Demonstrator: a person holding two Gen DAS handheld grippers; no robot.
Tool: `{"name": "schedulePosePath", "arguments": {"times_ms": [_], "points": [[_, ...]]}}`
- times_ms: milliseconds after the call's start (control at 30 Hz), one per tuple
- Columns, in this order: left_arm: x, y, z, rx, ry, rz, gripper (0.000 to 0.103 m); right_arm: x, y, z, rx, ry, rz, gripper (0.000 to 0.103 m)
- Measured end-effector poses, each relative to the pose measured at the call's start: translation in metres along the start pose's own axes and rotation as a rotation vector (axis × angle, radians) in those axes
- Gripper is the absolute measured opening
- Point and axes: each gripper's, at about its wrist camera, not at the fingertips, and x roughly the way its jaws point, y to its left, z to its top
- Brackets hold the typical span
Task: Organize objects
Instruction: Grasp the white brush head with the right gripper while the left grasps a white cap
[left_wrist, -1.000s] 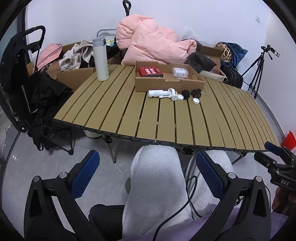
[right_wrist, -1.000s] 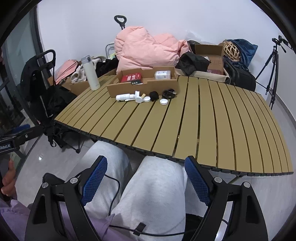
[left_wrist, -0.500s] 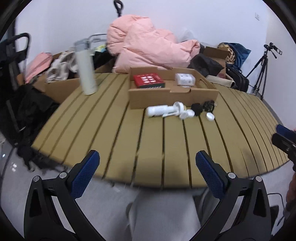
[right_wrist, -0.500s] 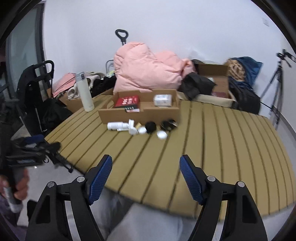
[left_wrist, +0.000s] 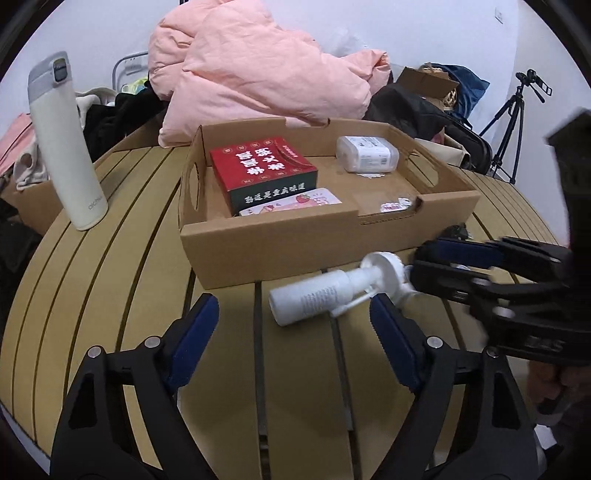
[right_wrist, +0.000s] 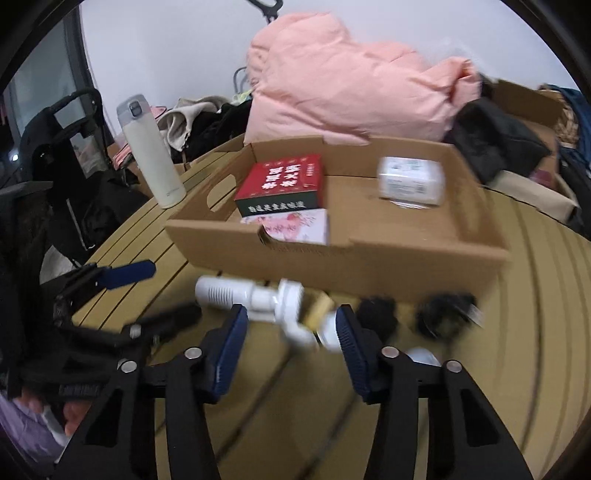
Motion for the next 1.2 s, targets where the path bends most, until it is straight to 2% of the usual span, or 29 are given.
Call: {"name": "schedulePosePath", "arguments": {"times_ms": [33, 67, 100, 133, 167, 233, 333, 467, 633, 667, 700, 733, 767, 867, 933, 967, 1033, 1067, 1133, 1200], "points": [[0.001, 0.002, -0.002, -0.002, 0.000, -0.002, 0.081, 0.012, 0.001, 0.004, -0.001, 0.015, 0.011, 0.052], [0.001, 0.003, -0.003, -0.007, 0.002, -0.002, 0.081, 0.020, 0.001, 0.006, -0.005, 0.030, 0.013, 0.045], [0.002, 0.004, -0.006, -0.011, 0.007, -0.002, 0.081, 0.029, 0.002, 0.007, -0.011, 0.043, 0.007, 0.038], [0.003, 0.003, -0.008, -0.012, 0.016, -0.002, 0.081, 0.036, 0.002, 0.006, -0.013, 0.058, -0.007, 0.019], [0.003, 0.002, -0.009, -0.011, 0.025, -0.001, 0.081, 0.039, 0.000, 0.004, 0.002, 0.072, -0.019, 0.017], [0.003, -0.004, -0.011, -0.008, 0.037, 0.007, 0.081, 0.034, -0.005, 0.003, 0.025, 0.064, -0.002, 0.017], [-0.002, -0.022, -0.014, 0.004, 0.033, 0.009, 0.081, 0.010, -0.014, -0.001, 0.023, 0.025, -0.034, 0.016], [-0.006, -0.056, -0.020, 0.050, 0.040, -0.038, 0.081, -0.023, -0.035, -0.009, 0.066, 0.008, -0.060, 0.016], [0.004, -0.100, -0.023, 0.133, 0.056, -0.086, 0.080, -0.065, -0.067, -0.033, 0.168, -0.015, -0.038, 0.016], [0.008, -0.104, -0.021, 0.139, 0.065, -0.079, 0.076, -0.070, -0.072, -0.039, 0.181, -0.010, -0.036, 0.016], [0.013, -0.108, -0.019, 0.138, 0.083, -0.076, 0.060, -0.077, -0.077, -0.046, 0.194, -0.006, -0.033, 0.016], [0.019, -0.111, -0.016, 0.129, 0.107, -0.093, 0.054, -0.080, -0.080, -0.051, 0.200, -0.005, -0.031, 0.016], [0.024, -0.113, -0.014, 0.120, 0.131, -0.106, 0.052, -0.083, -0.082, -0.057, 0.206, -0.001, -0.028, 0.016], [0.042, -0.116, -0.010, 0.090, 0.168, -0.053, 0.052, -0.087, -0.089, -0.072, 0.234, 0.006, 0.004, 0.016], [0.052, -0.114, -0.009, 0.068, 0.191, -0.046, 0.052, -0.084, -0.092, -0.079, 0.248, 0.009, 0.025, 0.016], [0.056, -0.113, -0.008, 0.056, 0.196, -0.050, 0.050, -0.081, -0.094, -0.081, 0.257, 0.014, 0.037, 0.016], [0.056, -0.114, -0.009, 0.049, 0.183, -0.030, 0.027, -0.075, -0.097, -0.084, 0.269, 0.024, 0.050, 0.016], [0.057, -0.114, -0.008, 0.045, 0.185, -0.025, 0.024, -0.072, -0.098, -0.086, 0.275, 0.028, 0.053, 0.016], [0.056, -0.113, -0.006, 0.023, 0.190, -0.045, 0.024, -0.068, -0.102, -0.089, 0.290, 0.038, 0.063, 0.016], [0.052, -0.117, -0.008, 0.049, 0.171, -0.018, 0.023, -0.067, -0.103, -0.090, 0.296, 0.039, 0.073, 0.016]]}}
